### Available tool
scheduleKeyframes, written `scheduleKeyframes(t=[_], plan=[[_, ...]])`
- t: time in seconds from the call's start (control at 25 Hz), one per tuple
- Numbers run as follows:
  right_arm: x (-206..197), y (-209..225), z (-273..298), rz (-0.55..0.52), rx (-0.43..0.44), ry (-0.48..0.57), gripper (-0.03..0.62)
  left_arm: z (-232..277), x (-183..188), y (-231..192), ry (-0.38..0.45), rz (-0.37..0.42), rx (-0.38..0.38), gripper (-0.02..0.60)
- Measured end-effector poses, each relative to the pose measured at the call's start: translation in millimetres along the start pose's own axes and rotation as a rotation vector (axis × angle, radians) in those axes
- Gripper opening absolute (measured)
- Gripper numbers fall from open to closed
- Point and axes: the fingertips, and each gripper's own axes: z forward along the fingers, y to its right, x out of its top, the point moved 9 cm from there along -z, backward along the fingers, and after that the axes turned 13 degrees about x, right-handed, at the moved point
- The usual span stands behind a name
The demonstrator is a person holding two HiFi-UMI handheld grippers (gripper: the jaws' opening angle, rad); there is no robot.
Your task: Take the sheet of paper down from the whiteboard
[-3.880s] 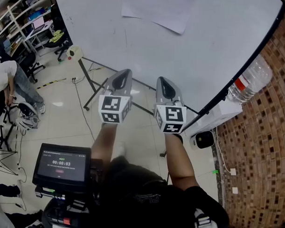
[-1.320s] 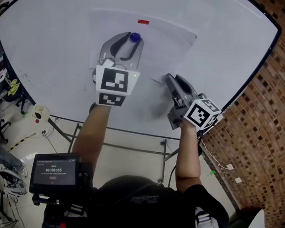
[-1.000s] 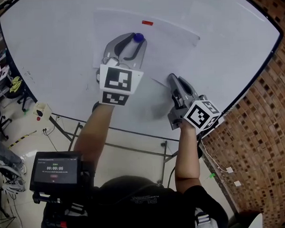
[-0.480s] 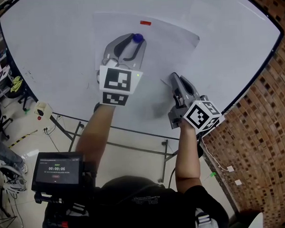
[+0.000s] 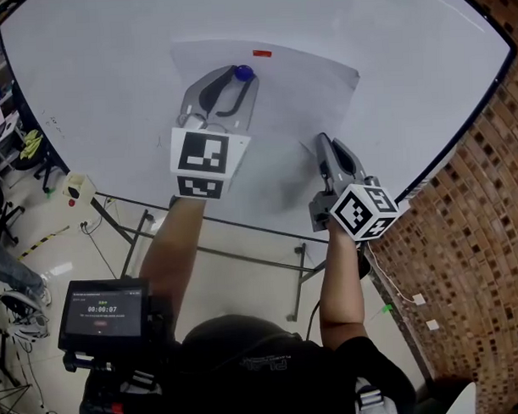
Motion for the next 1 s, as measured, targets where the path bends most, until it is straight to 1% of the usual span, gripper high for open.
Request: scheduleKeyframes(t=[0.2, 0.32, 0.4, 0.48, 0.72, 0.84, 1.0], plan=[[-10, 3, -6, -0.047, -0.066, -0.036, 0.014, -6, -14, -6, -0.045, -0.029, 0.022, 0.121], [-15, 2, -14, -0.167, -0.145, -0.091, 0.014, -15, -19, -3, -0.054, -0.045, 0.039, 0.121], [-19, -3, -34, -0.248, -0.189, -0.127, 0.014, -32, -16, 10, -0.060, -0.057, 0.049, 0.121], [-23, -6, -54, -0.285, -0.209, -0.151, 0.014, -48, -16, 23, -0.071, -0.065, 0.060, 0.121], [-42, -2, -64, -0.274, -0.230, -0.215, 0.014, -56, -34, 30, -0.135, -0.091, 0.065, 0.121], [-43, -2, -73, -0.272, -0.235, -0.215, 0.014, -66, -38, 37, -0.164, -0.097, 0.069, 0.121], [-42, -2, -78, -0.269, -0.225, -0.207, 0.014, -73, -38, 44, -0.180, -0.097, 0.074, 0.121]])
